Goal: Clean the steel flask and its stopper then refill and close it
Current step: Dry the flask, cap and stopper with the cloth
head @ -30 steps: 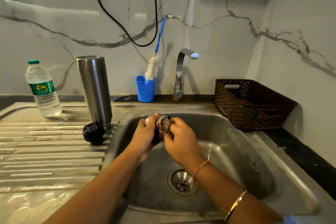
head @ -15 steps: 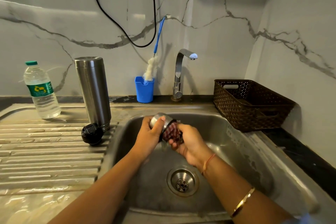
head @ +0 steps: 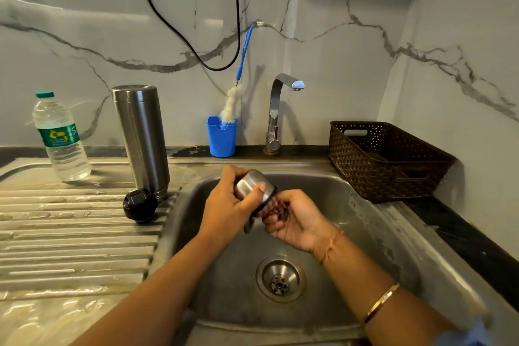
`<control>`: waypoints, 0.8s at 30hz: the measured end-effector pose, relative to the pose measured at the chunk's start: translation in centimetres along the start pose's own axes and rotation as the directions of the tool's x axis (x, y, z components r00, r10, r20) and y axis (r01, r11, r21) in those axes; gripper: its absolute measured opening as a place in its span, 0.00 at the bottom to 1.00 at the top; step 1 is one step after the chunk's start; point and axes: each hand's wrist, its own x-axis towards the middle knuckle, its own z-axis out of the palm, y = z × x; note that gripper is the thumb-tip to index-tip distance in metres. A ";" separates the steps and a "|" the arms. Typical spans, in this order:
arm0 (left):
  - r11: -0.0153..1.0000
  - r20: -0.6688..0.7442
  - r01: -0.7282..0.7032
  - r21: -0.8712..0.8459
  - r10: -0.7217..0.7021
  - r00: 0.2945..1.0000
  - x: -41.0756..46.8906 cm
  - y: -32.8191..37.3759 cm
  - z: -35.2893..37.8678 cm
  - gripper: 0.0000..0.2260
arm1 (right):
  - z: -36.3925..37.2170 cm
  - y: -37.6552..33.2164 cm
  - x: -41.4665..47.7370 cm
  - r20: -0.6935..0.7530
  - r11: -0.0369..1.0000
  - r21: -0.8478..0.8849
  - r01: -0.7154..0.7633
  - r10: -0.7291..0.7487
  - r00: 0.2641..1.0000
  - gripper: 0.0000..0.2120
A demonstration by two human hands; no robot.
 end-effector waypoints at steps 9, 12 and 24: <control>0.692 0.176 0.623 -0.365 -0.606 0.776 0.0 -0.5 1.3 0.16 | 0.5 1.2 -0.1 0.194 0.086 -0.942 0.324 -0.646 0.738 0.13; 0.527 0.291 0.762 -0.377 -0.713 0.637 0.0 -0.2 0.6 0.21 | -0.1 2.0 0.5 0.550 -0.379 -0.835 0.399 -0.571 0.609 0.19; 0.991 0.070 0.116 -0.063 -0.111 0.991 0.3 -0.2 0.5 0.14 | -2.3 -0.9 0.7 0.084 0.996 -0.021 -0.089 0.090 0.992 0.10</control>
